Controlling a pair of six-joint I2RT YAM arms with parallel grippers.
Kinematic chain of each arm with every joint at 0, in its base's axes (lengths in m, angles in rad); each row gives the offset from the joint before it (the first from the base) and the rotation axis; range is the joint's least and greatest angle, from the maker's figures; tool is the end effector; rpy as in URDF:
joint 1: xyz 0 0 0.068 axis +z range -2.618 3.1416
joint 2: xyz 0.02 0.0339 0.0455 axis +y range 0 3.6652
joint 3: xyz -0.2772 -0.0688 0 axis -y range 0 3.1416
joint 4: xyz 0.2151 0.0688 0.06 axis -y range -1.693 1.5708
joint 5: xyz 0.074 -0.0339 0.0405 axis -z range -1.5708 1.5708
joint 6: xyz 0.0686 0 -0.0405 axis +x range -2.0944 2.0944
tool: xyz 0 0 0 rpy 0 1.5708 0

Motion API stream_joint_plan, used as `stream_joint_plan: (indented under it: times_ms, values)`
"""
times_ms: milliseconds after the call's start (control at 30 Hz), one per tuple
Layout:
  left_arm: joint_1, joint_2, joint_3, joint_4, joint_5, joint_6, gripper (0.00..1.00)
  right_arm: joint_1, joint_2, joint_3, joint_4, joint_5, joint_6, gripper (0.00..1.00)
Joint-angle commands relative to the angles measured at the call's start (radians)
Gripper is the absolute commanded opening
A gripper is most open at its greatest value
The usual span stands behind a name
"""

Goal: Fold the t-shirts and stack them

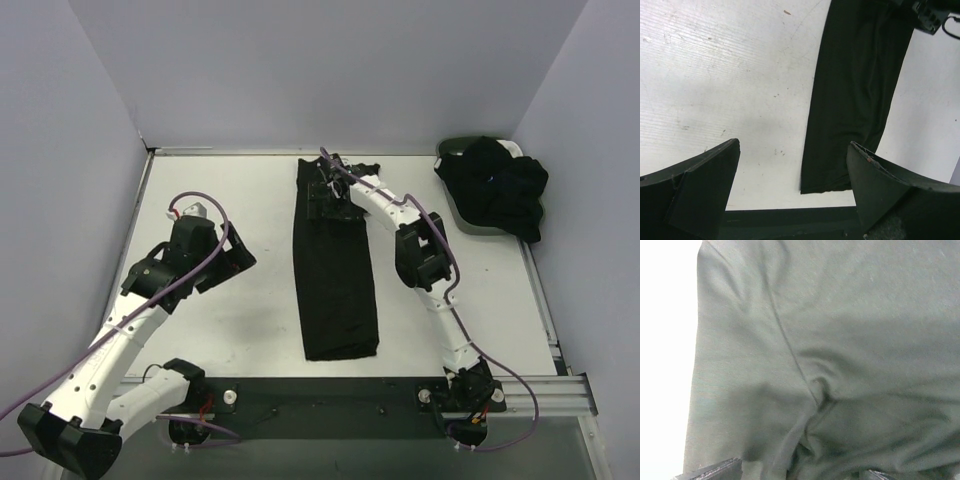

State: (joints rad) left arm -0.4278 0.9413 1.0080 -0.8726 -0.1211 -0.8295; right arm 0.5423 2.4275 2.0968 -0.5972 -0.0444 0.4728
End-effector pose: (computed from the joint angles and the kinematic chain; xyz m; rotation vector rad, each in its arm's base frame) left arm 0.1543 -0.0613 0.3093 -0.5400 2.3567 -0.4532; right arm 0.4591 0.2802 0.1679 -0.1079 2.5595 0.4643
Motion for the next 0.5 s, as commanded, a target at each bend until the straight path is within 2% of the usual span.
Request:
stream_joint_plan:
  times_ms: [0,100,200,367,467]
  values:
    - [0.038,0.017,0.0,0.058,0.047,0.044,0.97,-0.033,0.148,0.239,-0.102,-0.176,0.009,1.0]
    - [0.052,0.028,-0.014,0.072,0.054,0.053,0.98,-0.057,0.196,0.32,-0.081,-0.23,0.027,1.0]
    - [0.063,0.045,-0.031,0.093,0.055,0.063,0.98,-0.076,0.176,0.278,0.038,-0.287,0.05,1.0]
    - [0.072,0.086,-0.043,0.132,0.055,0.056,0.97,-0.097,0.042,0.195,0.272,-0.305,0.052,1.0]
    - [0.072,0.094,-0.049,0.155,0.075,0.05,0.97,-0.107,-0.066,0.177,0.296,-0.304,0.023,1.0]
